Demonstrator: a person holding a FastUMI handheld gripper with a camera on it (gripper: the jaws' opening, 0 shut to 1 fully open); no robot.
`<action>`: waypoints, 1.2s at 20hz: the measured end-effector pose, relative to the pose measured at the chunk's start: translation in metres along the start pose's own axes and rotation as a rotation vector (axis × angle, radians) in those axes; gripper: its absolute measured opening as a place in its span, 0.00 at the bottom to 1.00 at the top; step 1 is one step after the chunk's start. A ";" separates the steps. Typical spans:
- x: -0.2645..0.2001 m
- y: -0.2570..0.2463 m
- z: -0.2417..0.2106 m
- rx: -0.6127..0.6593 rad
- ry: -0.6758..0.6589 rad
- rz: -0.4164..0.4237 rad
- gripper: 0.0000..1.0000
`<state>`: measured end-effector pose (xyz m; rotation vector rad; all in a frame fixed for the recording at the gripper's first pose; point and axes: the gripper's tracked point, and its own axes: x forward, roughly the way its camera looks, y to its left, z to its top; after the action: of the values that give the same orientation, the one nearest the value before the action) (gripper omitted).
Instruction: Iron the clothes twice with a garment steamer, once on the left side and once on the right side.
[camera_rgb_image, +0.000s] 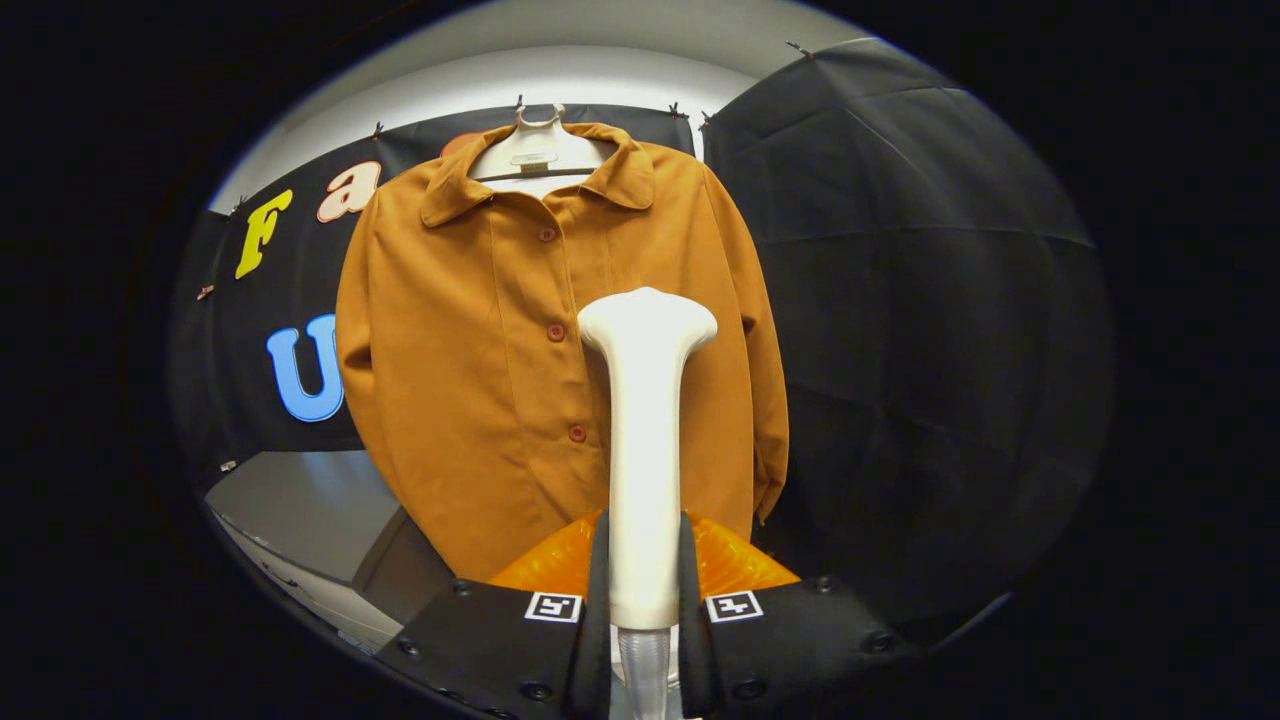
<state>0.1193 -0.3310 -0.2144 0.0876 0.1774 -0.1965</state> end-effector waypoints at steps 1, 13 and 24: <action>-0.002 -0.001 -0.009 0.001 0.017 -0.003 0.30; -0.025 -0.016 -0.119 -0.001 0.244 -0.062 0.31; -0.077 0.022 -0.143 0.014 0.261 -0.038 0.31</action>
<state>0.0255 -0.2802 -0.3388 0.1242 0.4376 -0.2243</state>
